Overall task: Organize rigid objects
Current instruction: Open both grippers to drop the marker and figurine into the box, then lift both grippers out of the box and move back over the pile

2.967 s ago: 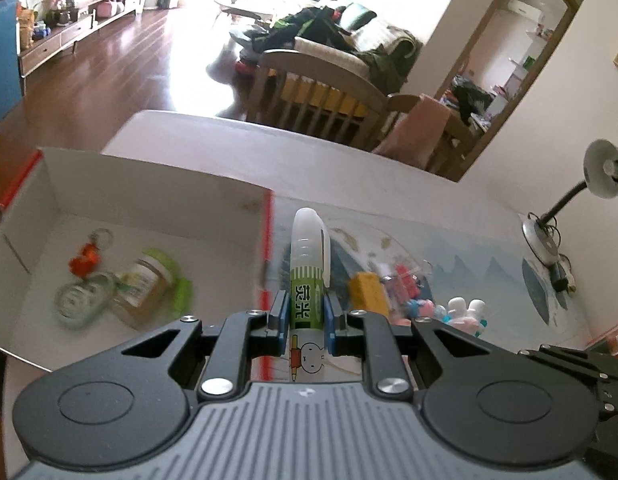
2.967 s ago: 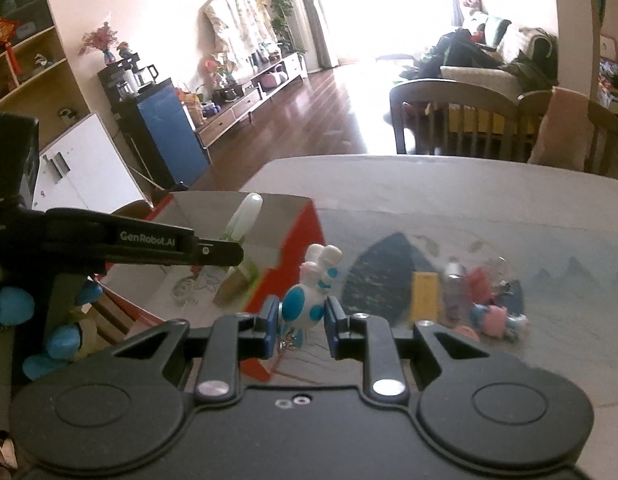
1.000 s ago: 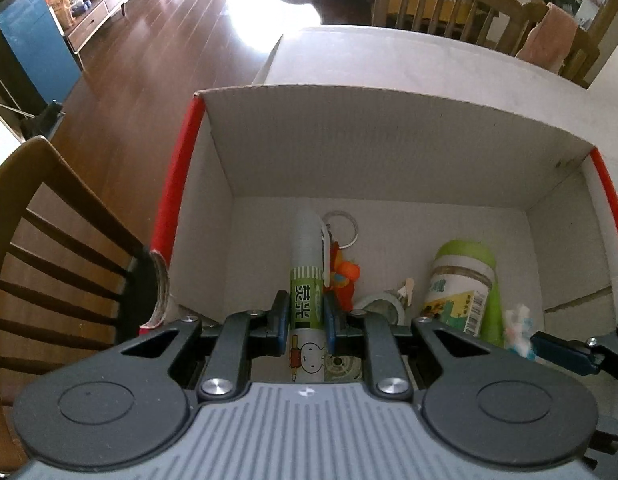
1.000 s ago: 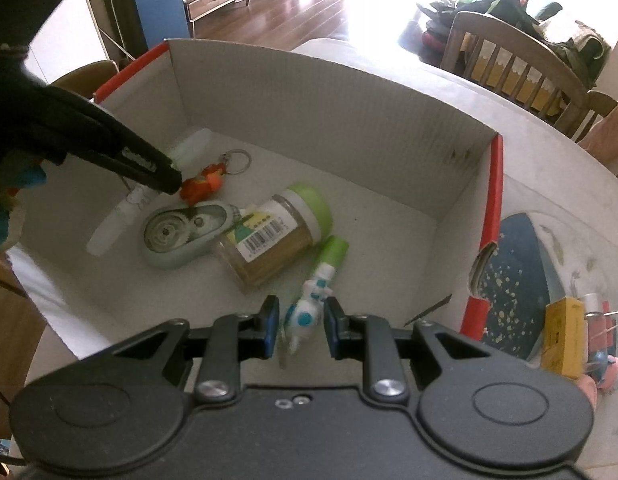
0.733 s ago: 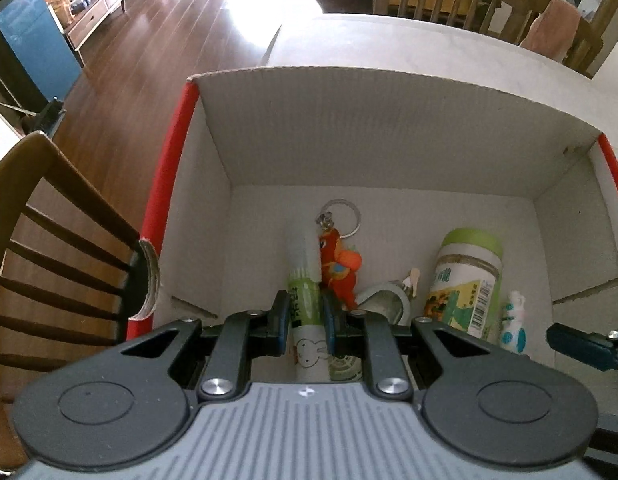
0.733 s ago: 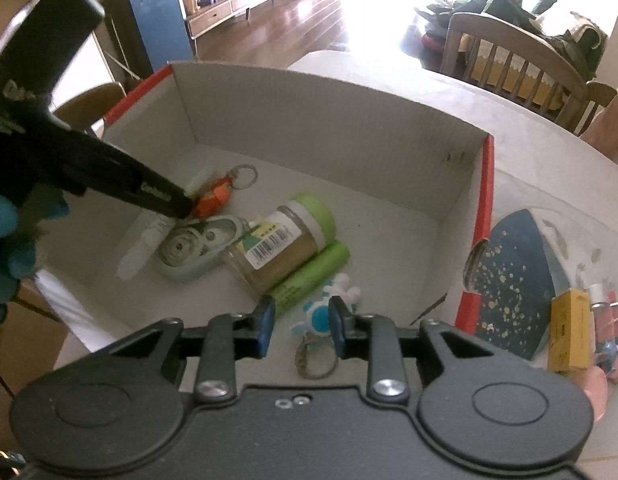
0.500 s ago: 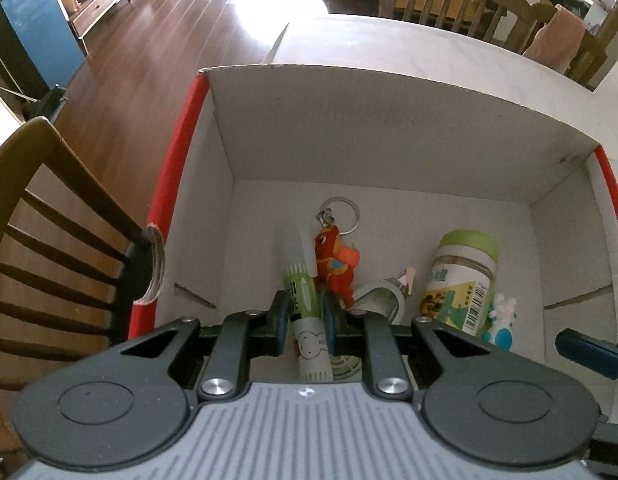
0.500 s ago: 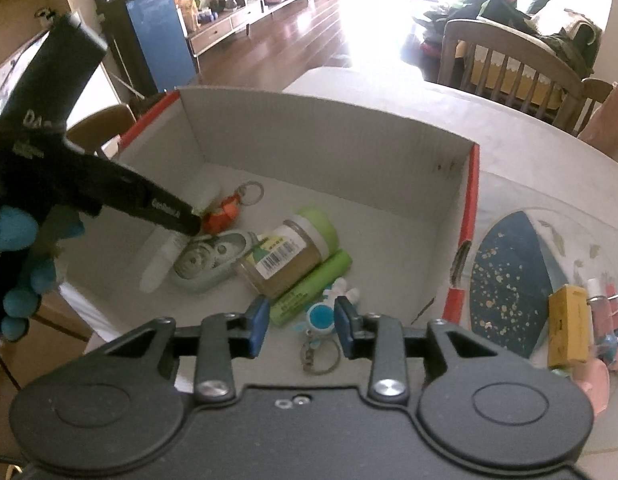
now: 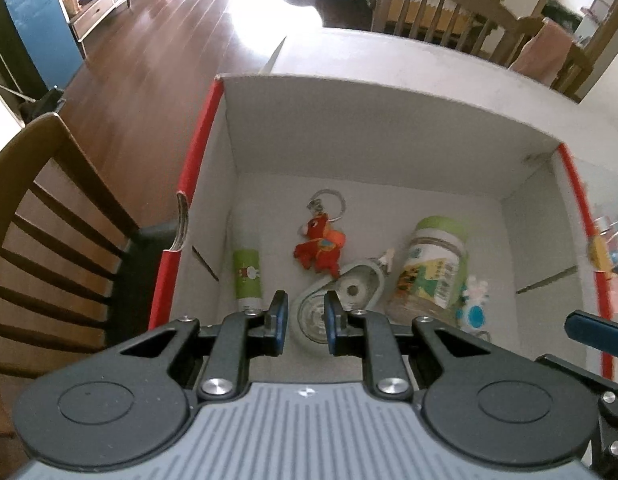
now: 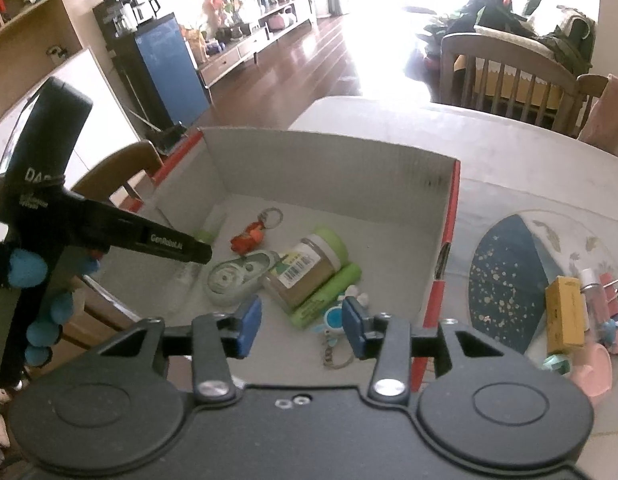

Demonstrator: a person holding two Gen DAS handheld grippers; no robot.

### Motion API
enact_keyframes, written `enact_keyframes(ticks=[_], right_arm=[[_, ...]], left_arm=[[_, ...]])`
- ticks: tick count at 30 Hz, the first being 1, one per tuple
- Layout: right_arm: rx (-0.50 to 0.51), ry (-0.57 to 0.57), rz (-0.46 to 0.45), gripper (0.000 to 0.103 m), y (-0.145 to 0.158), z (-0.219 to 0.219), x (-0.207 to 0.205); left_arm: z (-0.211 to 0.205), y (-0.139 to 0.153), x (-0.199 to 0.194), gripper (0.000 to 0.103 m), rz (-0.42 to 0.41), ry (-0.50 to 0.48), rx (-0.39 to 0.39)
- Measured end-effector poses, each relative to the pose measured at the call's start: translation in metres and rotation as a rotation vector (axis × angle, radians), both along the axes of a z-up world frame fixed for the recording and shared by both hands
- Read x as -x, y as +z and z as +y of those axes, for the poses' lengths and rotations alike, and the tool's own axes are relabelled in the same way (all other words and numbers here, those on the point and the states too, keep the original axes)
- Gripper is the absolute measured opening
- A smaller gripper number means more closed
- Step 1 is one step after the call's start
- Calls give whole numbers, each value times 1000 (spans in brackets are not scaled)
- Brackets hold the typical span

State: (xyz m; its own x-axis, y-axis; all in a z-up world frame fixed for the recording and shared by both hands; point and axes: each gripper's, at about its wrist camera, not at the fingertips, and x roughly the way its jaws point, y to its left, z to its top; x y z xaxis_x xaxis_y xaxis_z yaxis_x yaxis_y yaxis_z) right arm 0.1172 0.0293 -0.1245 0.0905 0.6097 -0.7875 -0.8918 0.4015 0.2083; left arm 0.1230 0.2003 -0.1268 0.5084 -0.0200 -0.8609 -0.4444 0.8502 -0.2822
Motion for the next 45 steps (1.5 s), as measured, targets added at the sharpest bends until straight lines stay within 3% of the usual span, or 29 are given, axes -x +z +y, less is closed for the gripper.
enact_keyframes(ticks=[20,30,40,41,43,44,45], right_arm=[[-150,16,-11,56,51,-57,4],[-209,-12,-13,68,54,-109,-14],[-231,-103,-32,78,38,-174,-46],[-229,-113,-41,79,36,-182,-50],[-220,-130,-47,79,32,-193,-57],[-217,-135,-51,79,30,-198,-60],[-211,-143,-56,79,28,-203,-64]], left_arm=[[-59,91,39,18,-276,-54,-79],[-98,103,41,18,-311,-79,-71],[-152,101,32,19,-356,-132,-50],[-158,102,30,24,-360,-134,-57],[-170,103,26,46,-368,-138,-60],[-176,106,21,63,-374,-136,-58],[-180,106,21,70,-382,-132,-58]])
